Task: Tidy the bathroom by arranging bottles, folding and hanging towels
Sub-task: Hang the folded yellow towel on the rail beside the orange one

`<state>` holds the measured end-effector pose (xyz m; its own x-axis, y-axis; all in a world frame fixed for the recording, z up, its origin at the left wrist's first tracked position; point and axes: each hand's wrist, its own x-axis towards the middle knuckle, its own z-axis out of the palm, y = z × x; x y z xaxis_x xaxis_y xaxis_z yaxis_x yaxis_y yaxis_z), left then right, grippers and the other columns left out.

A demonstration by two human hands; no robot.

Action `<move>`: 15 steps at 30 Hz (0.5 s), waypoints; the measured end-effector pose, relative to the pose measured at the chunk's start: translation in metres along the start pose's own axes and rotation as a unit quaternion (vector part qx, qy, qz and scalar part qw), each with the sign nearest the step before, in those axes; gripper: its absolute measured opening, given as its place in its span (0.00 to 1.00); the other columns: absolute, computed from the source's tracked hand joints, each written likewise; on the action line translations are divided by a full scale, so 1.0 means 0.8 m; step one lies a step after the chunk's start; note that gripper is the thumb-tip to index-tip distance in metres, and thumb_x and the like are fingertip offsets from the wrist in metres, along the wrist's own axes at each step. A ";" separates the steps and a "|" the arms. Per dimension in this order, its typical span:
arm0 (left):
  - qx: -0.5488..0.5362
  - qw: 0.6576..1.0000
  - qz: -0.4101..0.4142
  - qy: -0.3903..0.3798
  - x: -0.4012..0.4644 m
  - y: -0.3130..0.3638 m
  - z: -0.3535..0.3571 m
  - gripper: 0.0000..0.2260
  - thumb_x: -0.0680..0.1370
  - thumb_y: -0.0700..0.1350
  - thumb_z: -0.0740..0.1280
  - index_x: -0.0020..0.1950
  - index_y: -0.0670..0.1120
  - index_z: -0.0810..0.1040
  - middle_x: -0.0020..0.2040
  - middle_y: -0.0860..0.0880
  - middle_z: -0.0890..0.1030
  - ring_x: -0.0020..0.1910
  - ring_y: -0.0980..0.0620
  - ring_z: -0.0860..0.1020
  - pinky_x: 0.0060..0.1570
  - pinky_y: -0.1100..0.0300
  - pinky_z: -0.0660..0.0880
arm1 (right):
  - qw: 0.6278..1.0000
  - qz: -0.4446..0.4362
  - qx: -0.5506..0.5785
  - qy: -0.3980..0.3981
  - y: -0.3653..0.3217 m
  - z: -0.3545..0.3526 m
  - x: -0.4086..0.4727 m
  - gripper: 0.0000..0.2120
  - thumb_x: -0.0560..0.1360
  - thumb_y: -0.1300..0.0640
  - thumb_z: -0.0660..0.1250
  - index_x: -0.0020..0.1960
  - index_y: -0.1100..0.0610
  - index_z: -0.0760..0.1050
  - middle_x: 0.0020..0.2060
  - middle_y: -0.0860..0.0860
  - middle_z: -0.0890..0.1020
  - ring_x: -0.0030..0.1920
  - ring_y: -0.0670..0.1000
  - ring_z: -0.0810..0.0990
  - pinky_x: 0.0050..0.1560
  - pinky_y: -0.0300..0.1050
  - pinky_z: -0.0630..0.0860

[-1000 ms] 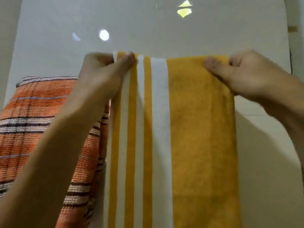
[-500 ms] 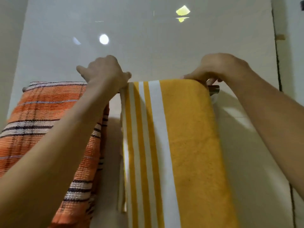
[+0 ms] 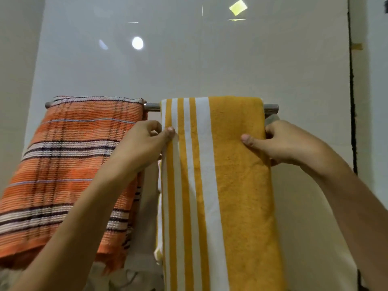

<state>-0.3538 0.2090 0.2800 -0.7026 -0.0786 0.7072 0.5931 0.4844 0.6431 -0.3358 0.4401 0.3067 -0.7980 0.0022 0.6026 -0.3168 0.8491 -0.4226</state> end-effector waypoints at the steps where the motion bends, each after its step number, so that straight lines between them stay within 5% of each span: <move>1: -0.020 1.000 0.008 0.017 0.003 0.002 -0.002 0.10 0.79 0.52 0.61 0.44 0.49 0.77 0.44 0.52 0.81 0.42 0.55 0.79 0.41 0.59 0.76 | 0.999 -0.008 0.030 0.009 -0.004 -0.005 0.000 0.16 0.76 0.44 0.64 0.42 0.58 0.74 0.37 0.52 0.79 0.36 0.52 0.80 0.36 0.43 0.79; 4: -0.011 0.992 0.048 0.116 0.027 0.020 -0.012 0.13 0.79 0.51 0.60 0.37 0.48 0.75 0.37 0.52 0.77 0.35 0.55 0.74 0.39 0.59 0.71 | 0.990 -0.019 0.129 0.046 -0.025 -0.026 0.008 0.15 0.76 0.49 0.66 0.37 0.59 0.74 0.33 0.54 0.78 0.32 0.50 0.79 0.29 0.39 0.80; 6: 0.021 0.984 0.064 0.163 0.052 0.038 -0.022 0.13 0.78 0.50 0.60 0.37 0.45 0.74 0.36 0.49 0.75 0.33 0.52 0.71 0.38 0.60 0.67 | 0.990 -0.014 0.115 0.079 -0.044 -0.040 0.025 0.16 0.75 0.49 0.68 0.36 0.59 0.71 0.33 0.55 0.77 0.33 0.52 0.79 0.37 0.46 0.82; 11: 0.160 0.976 -0.001 0.146 0.101 0.050 -0.025 0.13 0.78 0.50 0.61 0.50 0.40 0.74 0.42 0.44 0.76 0.41 0.47 0.72 0.33 0.59 0.65 | 0.998 0.037 -0.014 0.050 -0.077 -0.047 0.062 0.17 0.76 0.55 0.66 0.30 0.56 0.68 0.30 0.51 0.72 0.30 0.49 0.70 0.32 0.42 0.68; 15: 0.166 0.968 0.028 0.186 0.095 0.022 -0.022 0.19 0.78 0.52 0.61 0.56 0.37 0.75 0.53 0.39 0.78 0.52 0.42 0.76 0.44 0.56 0.68 | 0.992 0.014 -0.047 0.118 -0.062 -0.031 0.054 0.17 0.74 0.48 0.66 0.35 0.60 0.71 0.30 0.52 0.74 0.29 0.50 0.72 0.29 0.41 0.67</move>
<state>-0.3901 0.1962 0.3506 -0.4463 -0.3216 0.8351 0.4239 0.7459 0.5138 -0.3418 0.4112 0.3707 -0.6603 0.1414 0.7375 -0.2372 0.8926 -0.3835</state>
